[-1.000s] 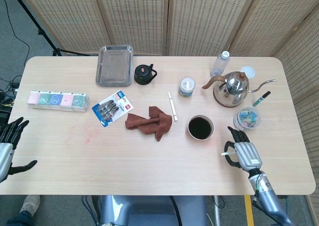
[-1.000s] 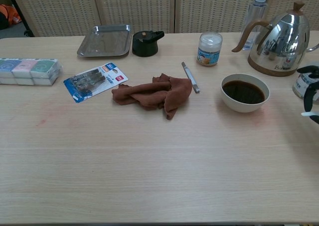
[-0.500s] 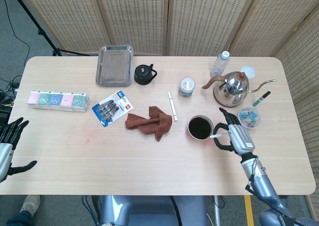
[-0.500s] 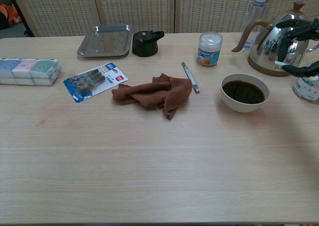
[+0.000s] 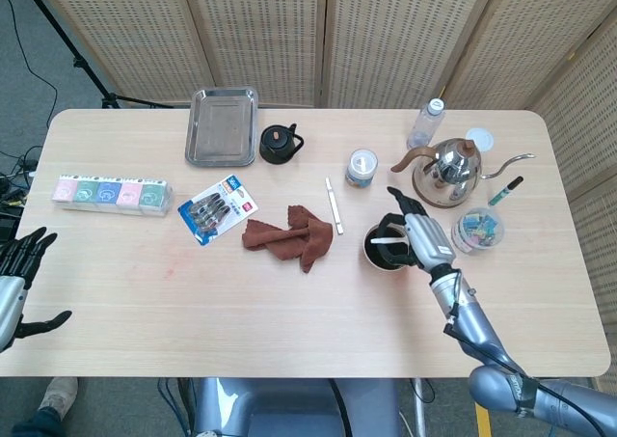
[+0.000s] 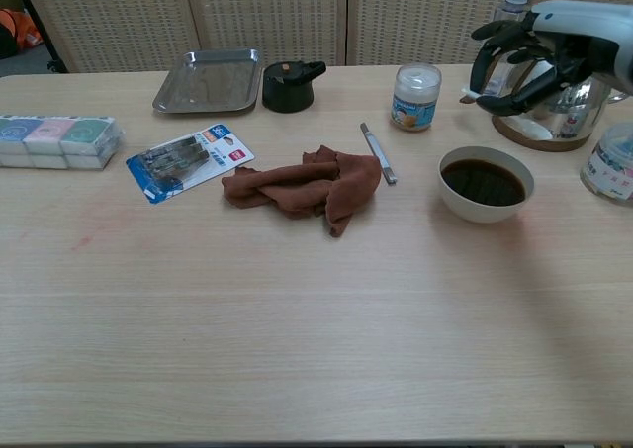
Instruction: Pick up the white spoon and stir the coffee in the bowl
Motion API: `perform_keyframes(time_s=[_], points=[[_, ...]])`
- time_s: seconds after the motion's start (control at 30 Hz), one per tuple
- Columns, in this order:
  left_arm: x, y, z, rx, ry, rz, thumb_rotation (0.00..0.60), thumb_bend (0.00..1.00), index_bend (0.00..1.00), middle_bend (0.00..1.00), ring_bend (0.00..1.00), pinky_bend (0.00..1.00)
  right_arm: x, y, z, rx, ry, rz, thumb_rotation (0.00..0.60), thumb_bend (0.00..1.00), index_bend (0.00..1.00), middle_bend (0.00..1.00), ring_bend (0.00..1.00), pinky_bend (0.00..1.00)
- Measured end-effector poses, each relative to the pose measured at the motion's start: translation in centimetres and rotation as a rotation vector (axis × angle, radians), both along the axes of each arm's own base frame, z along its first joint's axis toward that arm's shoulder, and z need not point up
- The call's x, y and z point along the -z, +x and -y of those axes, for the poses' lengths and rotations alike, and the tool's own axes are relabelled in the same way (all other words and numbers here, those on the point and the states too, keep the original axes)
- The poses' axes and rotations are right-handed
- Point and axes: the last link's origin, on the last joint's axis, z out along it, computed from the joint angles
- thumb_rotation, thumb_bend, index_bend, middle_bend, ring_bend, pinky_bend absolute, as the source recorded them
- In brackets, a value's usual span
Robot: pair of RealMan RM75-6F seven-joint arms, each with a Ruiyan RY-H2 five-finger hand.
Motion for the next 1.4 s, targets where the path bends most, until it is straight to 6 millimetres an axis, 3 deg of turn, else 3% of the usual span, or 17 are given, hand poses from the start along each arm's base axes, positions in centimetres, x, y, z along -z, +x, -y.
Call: perform_keyframes(time_s=[0.17, 0.67, 1.13, 1.4], points=[[0.0, 0.0, 0.0, -0.001, -0.001, 0.000, 0.600, 0.13, 0.00, 0.00, 0.00, 0.00, 1.2, 1.1, 0.6, 0.009, 0.026, 0.007, 0.600, 0.54, 0.57, 0.00, 0.00, 0.00], [-0.2, -0.1, -0.1, -0.005, -0.002, 0.007, 0.600, 0.13, 0.00, 0.00, 0.00, 0.00, 6.1, 1.8, 0.9, 0.044, 0.137, -0.005, 0.600, 0.54, 0.57, 0.00, 0.00, 0.00], [-0.2, -0.2, -0.2, -0.010, -0.008, 0.009, 0.600, 0.13, 0.00, 0.00, 0.00, 0.00, 8.1, 1.4, 1.8, 0.061, 0.165, -0.034, 0.600, 0.54, 0.57, 0.00, 0.00, 0.00], [-0.1, -0.3, -0.3, -0.016, -0.009, 0.005, 0.600, 0.13, 0.00, 0.00, 0.00, 0.00, 8.3, 0.6, 3.5, 0.078, 0.158, -0.054, 0.600, 0.55, 0.57, 0.00, 0.00, 0.00]])
